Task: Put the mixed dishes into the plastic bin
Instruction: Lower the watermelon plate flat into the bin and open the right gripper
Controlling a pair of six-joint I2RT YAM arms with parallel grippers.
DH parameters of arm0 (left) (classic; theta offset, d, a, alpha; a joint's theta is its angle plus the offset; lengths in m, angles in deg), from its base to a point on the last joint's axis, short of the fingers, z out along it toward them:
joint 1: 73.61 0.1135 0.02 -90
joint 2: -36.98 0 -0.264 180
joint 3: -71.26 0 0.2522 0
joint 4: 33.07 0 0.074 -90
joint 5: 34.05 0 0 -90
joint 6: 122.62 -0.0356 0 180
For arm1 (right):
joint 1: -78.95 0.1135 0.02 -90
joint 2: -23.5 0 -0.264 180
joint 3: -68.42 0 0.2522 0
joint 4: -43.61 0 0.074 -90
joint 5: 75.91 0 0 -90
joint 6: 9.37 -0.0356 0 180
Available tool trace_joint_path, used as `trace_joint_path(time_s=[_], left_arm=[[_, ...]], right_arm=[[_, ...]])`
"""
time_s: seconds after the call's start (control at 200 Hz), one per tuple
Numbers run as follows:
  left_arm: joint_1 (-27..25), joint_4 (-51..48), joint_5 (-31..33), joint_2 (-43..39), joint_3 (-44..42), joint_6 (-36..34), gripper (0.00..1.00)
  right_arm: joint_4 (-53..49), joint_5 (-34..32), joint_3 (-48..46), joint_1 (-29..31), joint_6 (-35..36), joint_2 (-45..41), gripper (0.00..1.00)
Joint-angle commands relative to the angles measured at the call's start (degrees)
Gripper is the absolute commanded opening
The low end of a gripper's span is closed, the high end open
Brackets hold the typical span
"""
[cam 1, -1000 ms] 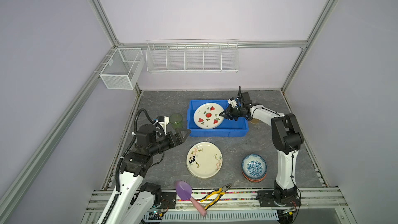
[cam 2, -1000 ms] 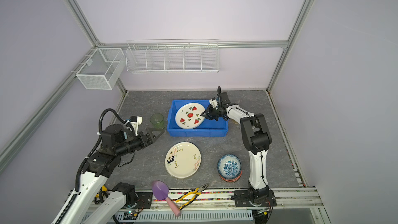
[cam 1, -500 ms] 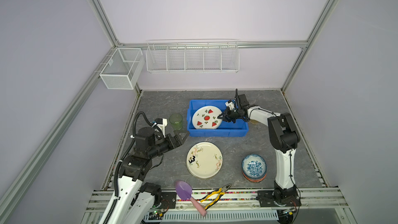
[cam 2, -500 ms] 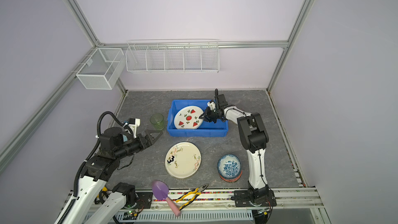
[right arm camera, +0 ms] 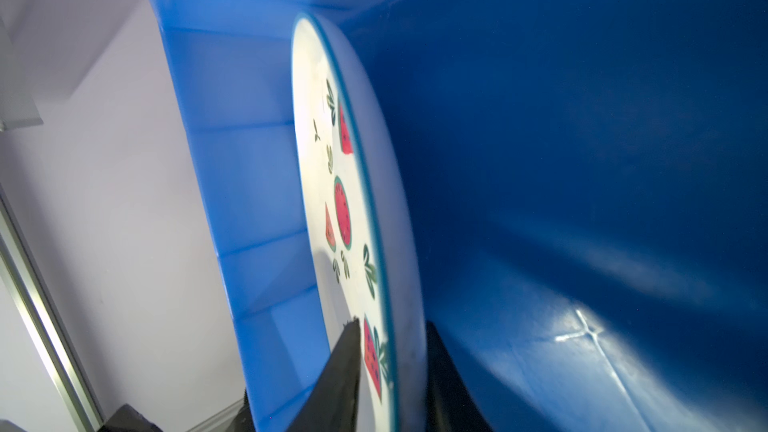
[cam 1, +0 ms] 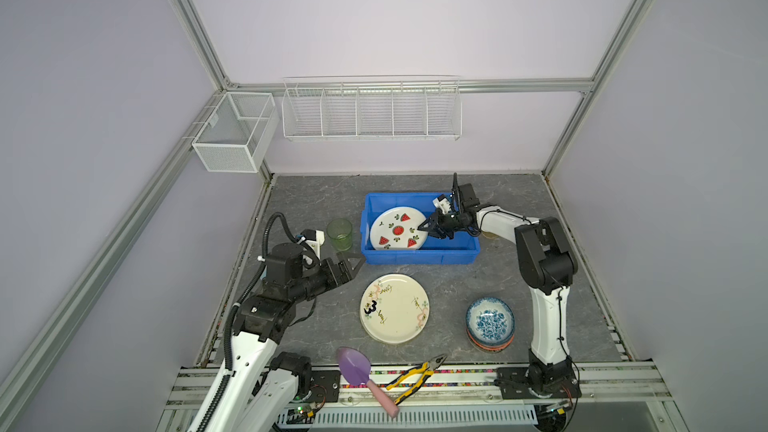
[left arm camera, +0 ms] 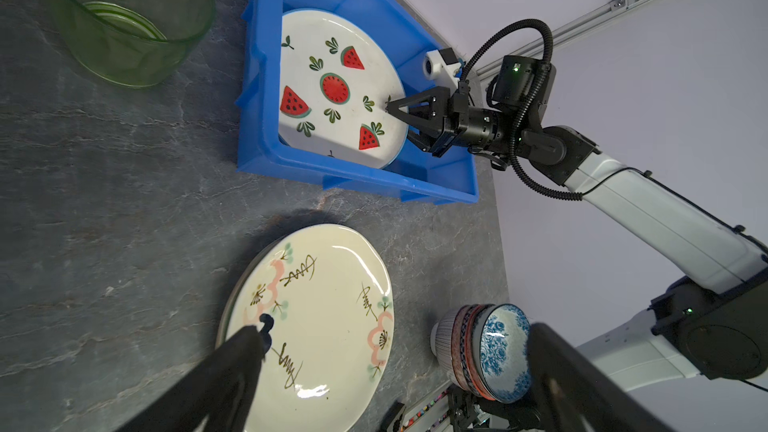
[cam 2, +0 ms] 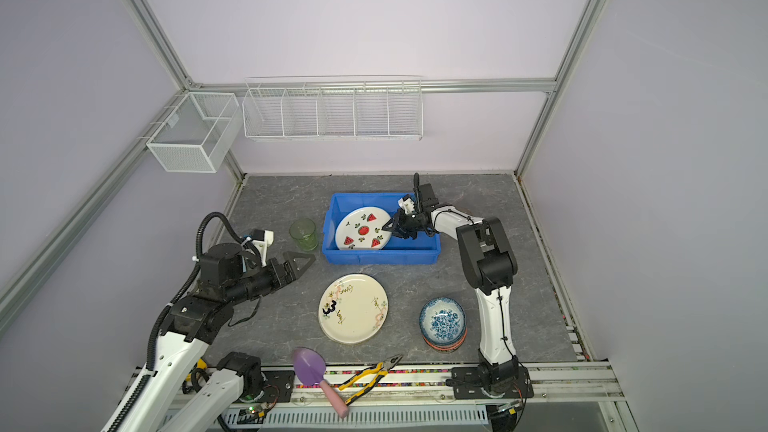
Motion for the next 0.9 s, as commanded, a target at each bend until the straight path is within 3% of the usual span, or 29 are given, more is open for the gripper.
trace_joint_path(time_s=[0.0,0.235,0.385,0.475,0.895], left_arm=[[0.7,-1.1,2.2,-0.7,-0.7,-2.8,0.99],[3.8,-3.6,4.5,-1.1,-2.3,-6.8,0.99],[5.1,-5.8,8.1,0.6,-1.4,-6.6,0.99],[6.1,-5.3,7.0,1.6,-1.5,-7.1,0.99],[7.3,-6.4,8.9,1.2,-1.9,-6.5,0.99]], right_arm=[[0.0,0.8,-0.7,0.3,2.0,-1.2,0.32],[-4.5,-2.1,0.6,0.4,5.3,-2.2,0.42],[-7.1,-6.5,0.8,0.4,7.6,-3.6,0.46],[-9.0,-9.3,0.8,0.7,9.6,-4.7,0.48],[-12.7,-16.8,1.0,1.3,12.6,-9.0,0.54]])
